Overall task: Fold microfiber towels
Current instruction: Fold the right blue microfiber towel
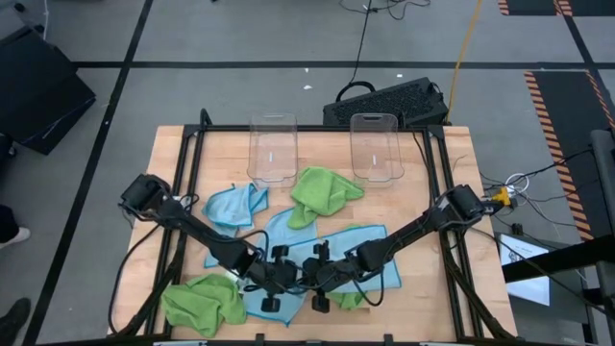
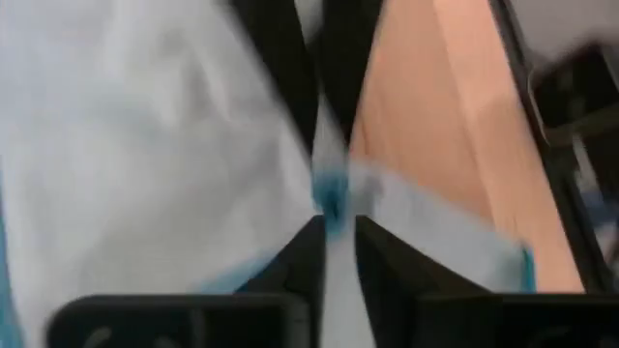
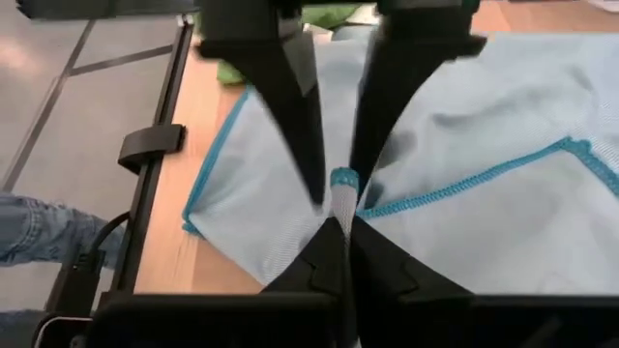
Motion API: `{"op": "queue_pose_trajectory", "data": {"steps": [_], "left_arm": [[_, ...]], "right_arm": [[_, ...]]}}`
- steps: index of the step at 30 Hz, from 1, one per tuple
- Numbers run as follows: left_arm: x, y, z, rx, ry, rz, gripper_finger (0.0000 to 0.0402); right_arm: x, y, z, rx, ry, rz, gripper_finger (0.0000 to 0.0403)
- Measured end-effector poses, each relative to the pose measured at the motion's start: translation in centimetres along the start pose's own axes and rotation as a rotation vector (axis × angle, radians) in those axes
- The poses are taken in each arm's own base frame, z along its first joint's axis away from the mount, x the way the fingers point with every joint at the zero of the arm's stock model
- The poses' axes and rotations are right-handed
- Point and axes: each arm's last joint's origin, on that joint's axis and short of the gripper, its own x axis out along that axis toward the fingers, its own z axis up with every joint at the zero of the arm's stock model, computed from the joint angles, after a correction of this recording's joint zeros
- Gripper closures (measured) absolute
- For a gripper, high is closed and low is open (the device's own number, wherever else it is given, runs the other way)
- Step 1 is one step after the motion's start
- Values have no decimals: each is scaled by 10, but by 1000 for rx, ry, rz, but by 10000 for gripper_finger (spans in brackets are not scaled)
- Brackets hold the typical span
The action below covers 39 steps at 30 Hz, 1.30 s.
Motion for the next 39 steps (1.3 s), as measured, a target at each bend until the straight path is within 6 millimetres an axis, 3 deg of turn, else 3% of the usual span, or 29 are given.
{"op": "queue_pose_trajectory", "data": {"steps": [8, 14, 18, 30, 39], "left_arm": [[-33, 1, -24, 112, 191, 233, 175], [-25, 9, -39, 140, 172, 307, 100], [-18, 15, -42, 104, 98, 319, 86], [-8, 27, -30, 243, -156, 366, 96], [3, 45, -32, 270, -256, 306, 96]], "right_arm": [[-23, 11, 7, -19, 0, 21, 402], [-44, 13, 13, -28, 18, 9, 402], [-60, 12, 19, -34, 28, 0, 402], [-96, -2, 35, -39, 35, -51, 403], [-105, -14, 42, 12, 42, -95, 403]]}}
